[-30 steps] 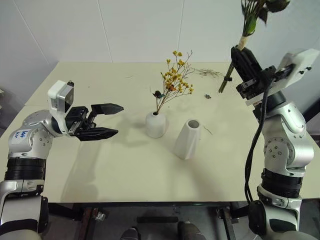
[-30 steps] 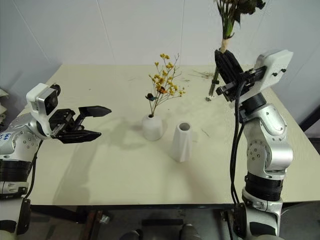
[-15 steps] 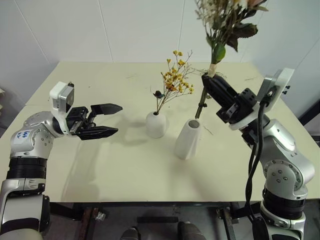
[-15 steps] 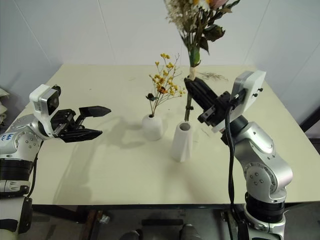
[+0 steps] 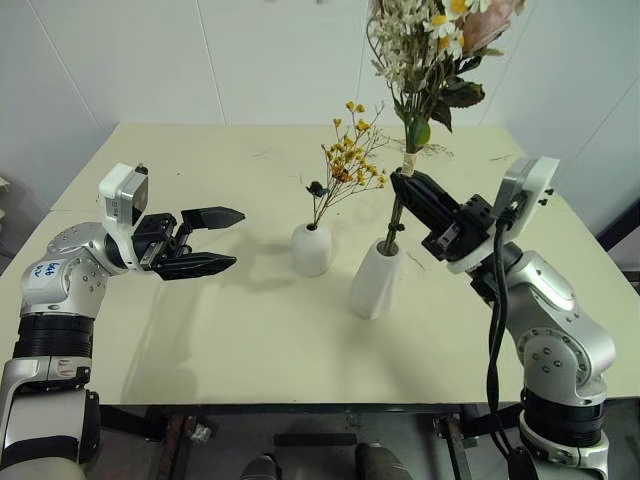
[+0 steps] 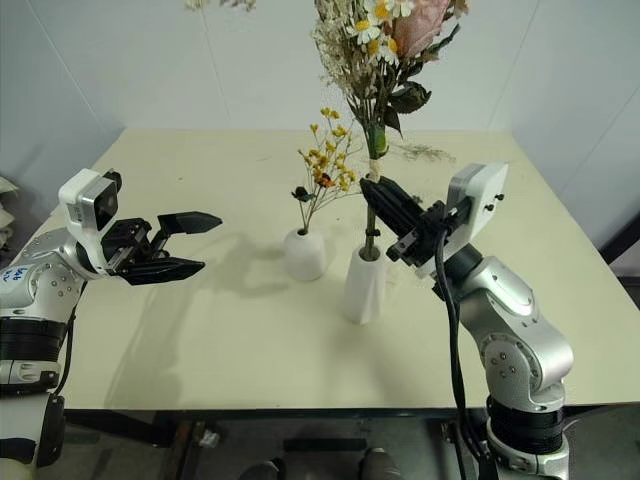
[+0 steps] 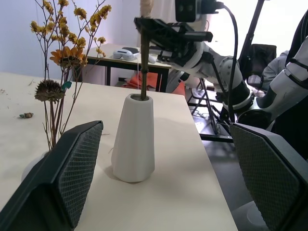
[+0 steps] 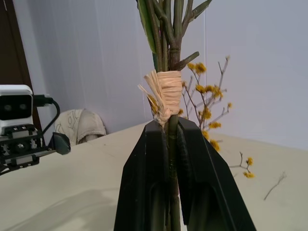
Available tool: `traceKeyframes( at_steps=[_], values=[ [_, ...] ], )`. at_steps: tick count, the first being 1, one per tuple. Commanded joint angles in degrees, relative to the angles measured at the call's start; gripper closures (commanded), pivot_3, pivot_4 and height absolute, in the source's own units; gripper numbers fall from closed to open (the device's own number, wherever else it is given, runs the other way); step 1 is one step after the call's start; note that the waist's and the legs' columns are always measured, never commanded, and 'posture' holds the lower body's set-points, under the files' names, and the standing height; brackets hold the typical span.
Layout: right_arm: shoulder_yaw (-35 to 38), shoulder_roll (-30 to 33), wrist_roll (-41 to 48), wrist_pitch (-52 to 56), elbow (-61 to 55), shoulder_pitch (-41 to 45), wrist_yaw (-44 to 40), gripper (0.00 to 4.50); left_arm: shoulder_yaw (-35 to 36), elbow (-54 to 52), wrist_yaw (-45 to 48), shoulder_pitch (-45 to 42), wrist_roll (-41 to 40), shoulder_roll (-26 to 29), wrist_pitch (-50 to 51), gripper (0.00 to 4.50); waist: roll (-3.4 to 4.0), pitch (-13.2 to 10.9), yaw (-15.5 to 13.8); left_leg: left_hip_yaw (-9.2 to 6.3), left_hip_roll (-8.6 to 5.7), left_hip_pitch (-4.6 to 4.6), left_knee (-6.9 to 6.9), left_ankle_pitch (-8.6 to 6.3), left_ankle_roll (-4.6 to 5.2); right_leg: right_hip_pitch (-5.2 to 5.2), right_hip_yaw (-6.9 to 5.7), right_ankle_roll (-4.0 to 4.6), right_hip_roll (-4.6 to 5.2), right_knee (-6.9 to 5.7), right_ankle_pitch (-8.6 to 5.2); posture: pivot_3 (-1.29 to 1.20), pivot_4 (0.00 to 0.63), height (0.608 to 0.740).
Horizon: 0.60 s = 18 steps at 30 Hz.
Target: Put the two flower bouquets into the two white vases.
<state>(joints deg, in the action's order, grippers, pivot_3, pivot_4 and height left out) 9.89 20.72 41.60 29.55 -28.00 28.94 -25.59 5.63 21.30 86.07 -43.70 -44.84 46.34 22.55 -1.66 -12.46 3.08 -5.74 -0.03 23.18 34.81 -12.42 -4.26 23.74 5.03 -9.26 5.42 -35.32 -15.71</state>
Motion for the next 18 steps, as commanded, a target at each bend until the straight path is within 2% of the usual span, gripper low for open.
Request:
traceKeyframes(
  at_steps=[1,18],
  values=[
    [-0.19,0.07,-0.45,-2.76,-0.30,-0.25,-1.45,4.49,0.92,-0.63,6.43,-0.58,-0.80,0.56,-0.56,0.00,0.00,0.00,0.02,0.00,0.00,0.00,0.00,0.00,0.00,0.00,0.00,0.00,0.00,0.01,0.00,0.00,0.150,0.740],
    [-4.16,-1.65,-4.04,-7.25,3.75,-5.18,-4.11,4.49,1.39,-1.53,6.43,0.47,-1.29,0.38,-0.44,0.00,-0.01,0.00,0.03,0.00,0.01,0.00,-0.18,0.00,0.00,0.00,-0.01,0.00,0.00,0.19,0.00,0.00,0.150,0.740]
  ],
)
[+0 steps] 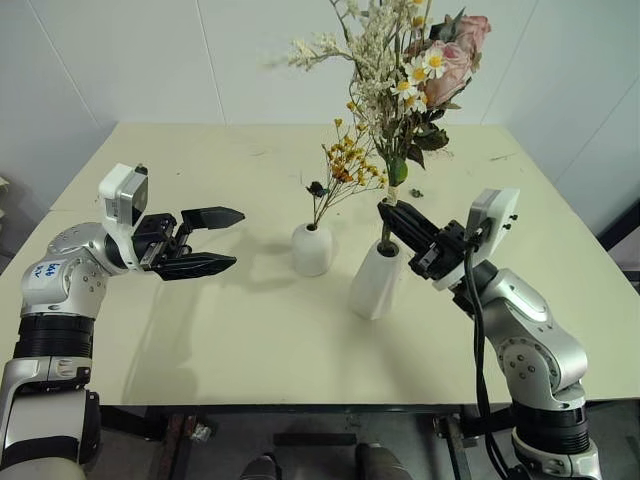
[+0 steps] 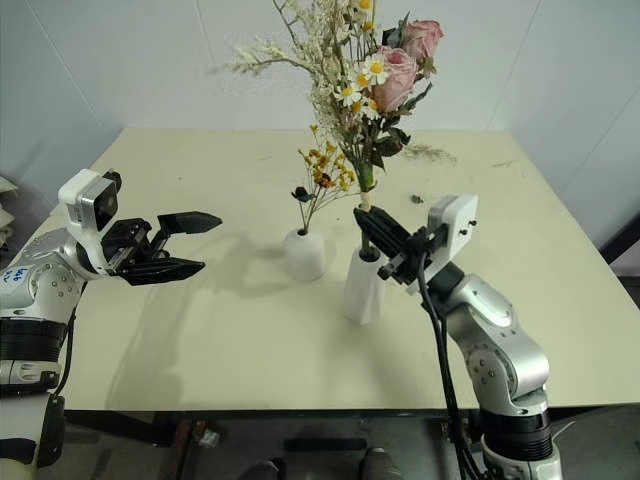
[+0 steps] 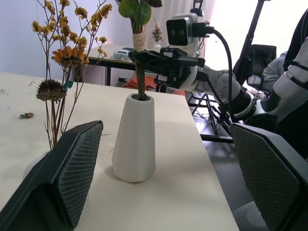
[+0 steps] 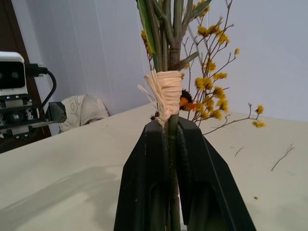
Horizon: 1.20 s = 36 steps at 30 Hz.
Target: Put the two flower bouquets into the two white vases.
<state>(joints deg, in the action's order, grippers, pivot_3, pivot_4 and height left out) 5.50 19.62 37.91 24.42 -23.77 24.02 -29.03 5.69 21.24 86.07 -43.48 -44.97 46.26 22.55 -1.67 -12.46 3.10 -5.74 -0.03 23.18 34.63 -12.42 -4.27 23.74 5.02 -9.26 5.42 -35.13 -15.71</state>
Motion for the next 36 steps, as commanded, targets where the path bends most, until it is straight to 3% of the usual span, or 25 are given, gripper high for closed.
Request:
traceKeyframes(
  at_steps=[1,14,21,28,36],
  values=[
    [0.21,-0.61,-0.48,-2.35,-0.38,-0.50,-0.81,4.49,1.38,-1.51,6.43,0.29,-1.16,0.49,-0.44,0.00,0.00,0.00,0.00,0.00,0.00,0.00,-0.01,0.00,0.00,0.00,0.00,0.00,0.00,0.00,0.00,0.00,0.150,0.740],
    [2.02,0.75,-0.43,-4.02,-1.05,-4.87,-2.67,4.49,1.63,-0.55,6.43,-0.44,-0.40,0.30,-0.96,0.00,0.00,0.00,-0.07,0.00,0.00,0.00,-0.05,0.00,0.00,0.00,0.00,0.00,0.00,0.04,0.00,0.00,0.150,0.740],
    [2.32,2.25,0.43,-2.41,-2.62,-5.64,-2.84,2.38,1.32,-0.12,6.40,-1.03,0.25,-0.75,-1.38,0.00,0.00,0.00,-0.04,0.00,0.00,0.00,-0.05,0.00,0.00,0.00,0.00,0.00,0.00,0.05,0.00,0.00,0.150,0.740],
    [5.93,10.82,5.38,3.51,-8.65,-6.66,-5.36,0.16,0.67,1.62,6.42,-2.42,0.74,-2.33,-2.45,0.00,-0.01,0.00,-0.35,0.00,0.00,0.00,-0.04,0.00,0.00,-0.01,-0.01,0.00,0.00,0.07,0.00,0.00,0.150,0.740],
    [18.72,28.50,12.39,10.73,-10.24,-15.11,-14.82,0.07,0.60,5.72,6.43,-3.89,1.60,-1.84,-5.56,0.00,-0.03,0.01,-1.17,0.02,-0.02,0.02,-0.04,-0.02,0.03,-0.06,-0.01,-0.01,0.01,0.26,0.00,0.00,0.150,0.740]
  ],
)
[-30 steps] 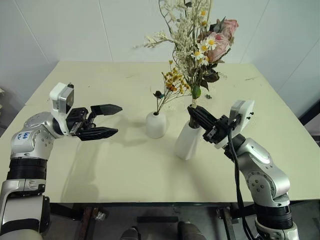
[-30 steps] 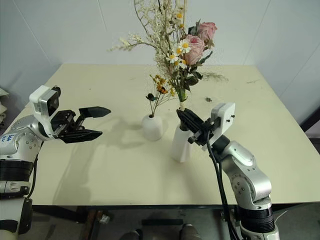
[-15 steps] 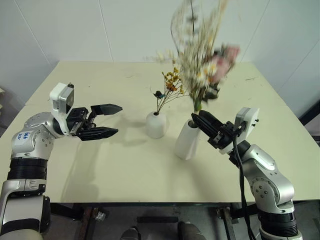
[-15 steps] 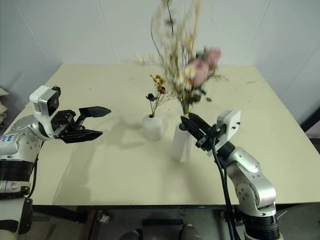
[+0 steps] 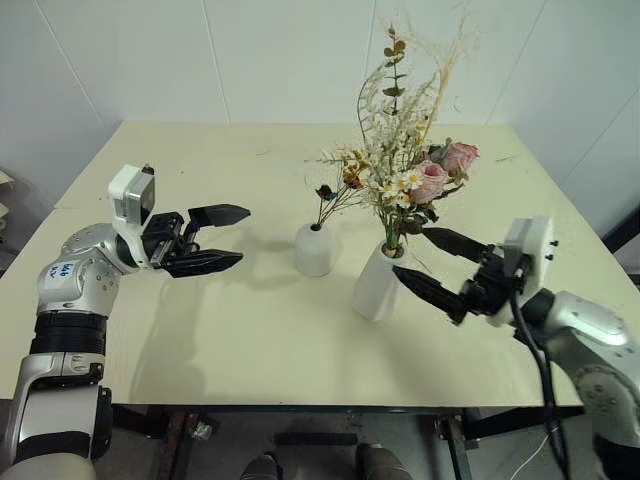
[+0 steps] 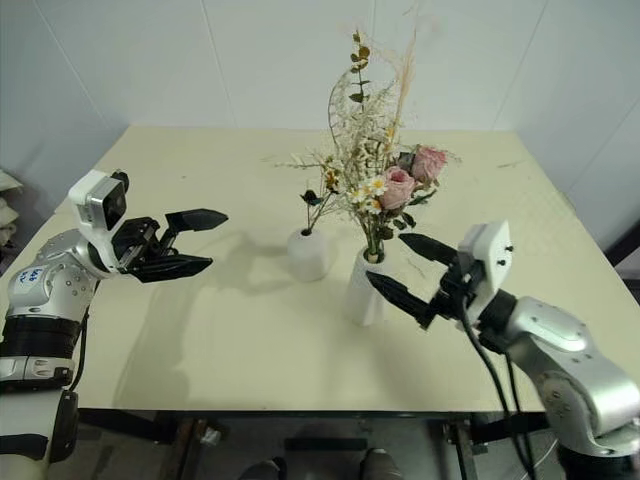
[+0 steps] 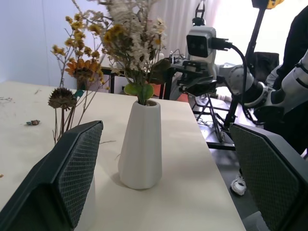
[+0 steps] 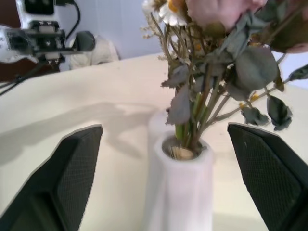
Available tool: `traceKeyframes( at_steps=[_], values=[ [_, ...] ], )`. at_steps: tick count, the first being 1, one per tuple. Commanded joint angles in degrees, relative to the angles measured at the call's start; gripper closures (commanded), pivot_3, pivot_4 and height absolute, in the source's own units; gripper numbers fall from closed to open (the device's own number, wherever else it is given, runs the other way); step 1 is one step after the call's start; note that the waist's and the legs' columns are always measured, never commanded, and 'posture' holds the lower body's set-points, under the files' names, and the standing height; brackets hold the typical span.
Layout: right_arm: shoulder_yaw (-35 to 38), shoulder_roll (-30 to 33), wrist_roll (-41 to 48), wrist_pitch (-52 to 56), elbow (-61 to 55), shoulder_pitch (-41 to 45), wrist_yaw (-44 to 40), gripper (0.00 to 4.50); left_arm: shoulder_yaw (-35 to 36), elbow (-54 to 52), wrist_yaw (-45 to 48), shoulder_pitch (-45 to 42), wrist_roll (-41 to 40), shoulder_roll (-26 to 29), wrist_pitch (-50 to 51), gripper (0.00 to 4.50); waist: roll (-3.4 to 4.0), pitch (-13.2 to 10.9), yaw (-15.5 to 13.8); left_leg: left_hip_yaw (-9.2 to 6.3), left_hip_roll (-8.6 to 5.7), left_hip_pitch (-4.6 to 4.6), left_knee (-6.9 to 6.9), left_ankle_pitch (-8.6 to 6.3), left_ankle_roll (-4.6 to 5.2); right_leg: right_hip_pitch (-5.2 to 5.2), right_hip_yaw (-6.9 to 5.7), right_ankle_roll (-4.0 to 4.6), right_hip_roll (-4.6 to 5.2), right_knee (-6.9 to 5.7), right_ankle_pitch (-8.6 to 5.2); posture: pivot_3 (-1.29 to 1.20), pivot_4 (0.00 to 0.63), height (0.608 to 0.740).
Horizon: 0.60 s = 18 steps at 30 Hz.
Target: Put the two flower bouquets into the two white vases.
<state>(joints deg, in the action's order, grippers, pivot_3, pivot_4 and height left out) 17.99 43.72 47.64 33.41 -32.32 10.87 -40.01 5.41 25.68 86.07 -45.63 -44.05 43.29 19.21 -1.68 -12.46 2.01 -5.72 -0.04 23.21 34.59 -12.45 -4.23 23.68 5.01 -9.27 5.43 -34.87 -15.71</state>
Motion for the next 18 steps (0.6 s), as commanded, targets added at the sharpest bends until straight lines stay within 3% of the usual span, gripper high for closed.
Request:
traceKeyframes(
  at_steps=[1,4,10,18],
  values=[
    [7.97,6.24,2.98,2.24,-1.06,-3.00,-5.32,0.07,0.94,2.02,6.43,-2.25,1.18,1.04,-2.70,0.00,-0.01,0.00,-0.31,-0.01,0.01,0.00,0.01,0.00,0.00,-0.02,0.00,0.00,-0.01,0.01,0.00,0.00,0.150,0.740],
    [12.41,10.17,3.36,3.18,-0.06,-6.07,-8.71,0.07,1.04,5.63,6.43,-3.68,1.84,2.01,-5.13,0.00,-0.02,0.01,-0.36,0.01,0.01,-0.01,0.05,0.00,0.00,-0.07,-0.01,0.00,0.00,0.10,0.00,0.00,0.150,0.740],
    [25.80,15.81,0.62,4.10,5.13,-15.38,-18.42,0.07,0.76,29.23,6.01,-12.85,11.97,3.14,-19.68,0.00,-0.05,0.01,-0.51,0.03,-0.01,0.02,0.13,0.00,0.02,-0.21,-0.03,0.01,0.01,0.43,0.01,0.00,0.150,0.740],
    [30.81,16.60,-2.57,2.11,10.37,-17.59,-23.19,0.07,3.01,40.90,3.60,-18.26,19.20,3.09,-30.31,0.00,-0.08,0.00,-0.40,0.07,0.00,0.06,0.05,-0.03,0.05,-0.24,-0.03,-0.15,0.01,0.65,0.13,0.00,0.150,0.740]
  ],
)
